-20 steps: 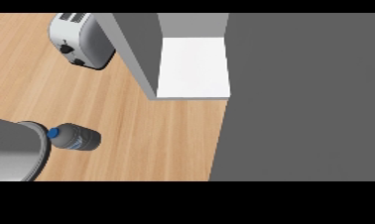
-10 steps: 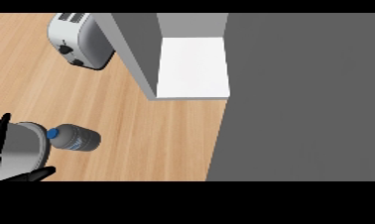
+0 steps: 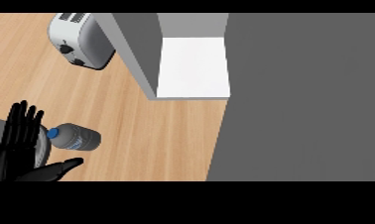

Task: Pick up the bottled water, place it into the cabinet and close the cabinet

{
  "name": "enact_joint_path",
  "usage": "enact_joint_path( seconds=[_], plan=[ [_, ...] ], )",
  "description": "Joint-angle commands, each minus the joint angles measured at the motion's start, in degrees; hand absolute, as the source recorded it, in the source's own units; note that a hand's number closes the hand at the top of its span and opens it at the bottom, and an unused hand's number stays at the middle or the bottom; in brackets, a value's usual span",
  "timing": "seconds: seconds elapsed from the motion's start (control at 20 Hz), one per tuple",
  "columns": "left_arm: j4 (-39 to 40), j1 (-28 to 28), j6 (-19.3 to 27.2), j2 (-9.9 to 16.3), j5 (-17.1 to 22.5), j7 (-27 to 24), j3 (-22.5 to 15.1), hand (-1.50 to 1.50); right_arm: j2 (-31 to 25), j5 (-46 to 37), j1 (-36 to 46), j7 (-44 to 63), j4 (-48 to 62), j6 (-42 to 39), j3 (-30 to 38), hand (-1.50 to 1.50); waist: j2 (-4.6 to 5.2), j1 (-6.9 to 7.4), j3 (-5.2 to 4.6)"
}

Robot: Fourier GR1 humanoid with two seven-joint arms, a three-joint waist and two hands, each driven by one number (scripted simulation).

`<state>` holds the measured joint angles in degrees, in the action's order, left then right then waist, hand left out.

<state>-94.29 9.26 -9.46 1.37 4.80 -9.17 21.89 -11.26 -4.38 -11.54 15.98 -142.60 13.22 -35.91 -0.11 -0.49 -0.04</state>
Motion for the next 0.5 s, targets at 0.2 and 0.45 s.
enact_joint_path(
  seconds=[0.2, 0.45],
  plan=[
    [6.8, 0.89, -0.38, -1.1, -2.26, -6.96, -1.61, -1.5, -1.77, -6.28, 1.18, 5.37, -7.56, 1.25, -1.34, -1.5, -0.03, 0.34, 0.0],
    [18.18, -2.49, 0.39, -1.17, -3.74, -14.74, -1.27, -1.5, -3.84, -4.71, -2.83, 3.02, -9.68, 1.86, -1.29, -1.5, -0.05, -0.21, -0.01]
  ],
)
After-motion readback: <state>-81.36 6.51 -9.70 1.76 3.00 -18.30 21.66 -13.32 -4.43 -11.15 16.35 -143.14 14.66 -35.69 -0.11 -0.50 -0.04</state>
